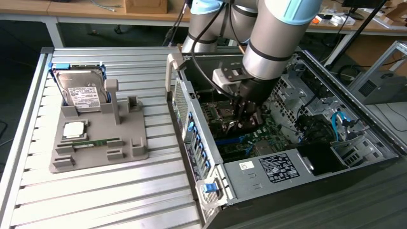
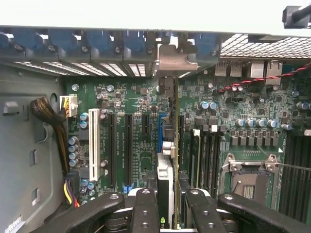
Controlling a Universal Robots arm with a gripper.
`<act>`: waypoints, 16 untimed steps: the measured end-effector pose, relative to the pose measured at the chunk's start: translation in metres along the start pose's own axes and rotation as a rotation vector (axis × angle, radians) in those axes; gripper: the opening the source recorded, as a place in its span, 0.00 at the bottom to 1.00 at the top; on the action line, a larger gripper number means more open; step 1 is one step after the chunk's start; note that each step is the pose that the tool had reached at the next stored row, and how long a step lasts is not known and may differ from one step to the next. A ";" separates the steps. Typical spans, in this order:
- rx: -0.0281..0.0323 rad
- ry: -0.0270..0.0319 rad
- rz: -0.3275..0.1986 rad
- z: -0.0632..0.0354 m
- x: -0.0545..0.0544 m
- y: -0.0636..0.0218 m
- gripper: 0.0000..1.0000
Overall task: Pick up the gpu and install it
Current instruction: 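Insert the gpu into the slot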
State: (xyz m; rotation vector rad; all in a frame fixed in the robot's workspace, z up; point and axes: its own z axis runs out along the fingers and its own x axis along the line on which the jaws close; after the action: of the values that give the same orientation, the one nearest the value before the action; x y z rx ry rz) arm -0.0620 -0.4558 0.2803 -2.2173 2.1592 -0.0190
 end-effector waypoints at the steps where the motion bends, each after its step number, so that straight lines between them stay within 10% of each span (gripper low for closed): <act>1: 0.0000 0.0000 0.000 0.0004 0.000 0.0002 0.27; 16: 0.0000 -0.0001 0.000 0.0036 0.004 0.0040 0.27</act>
State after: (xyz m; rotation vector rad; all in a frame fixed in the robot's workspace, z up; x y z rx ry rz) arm -0.0658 -0.4594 0.2764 -2.2171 2.1593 -0.0189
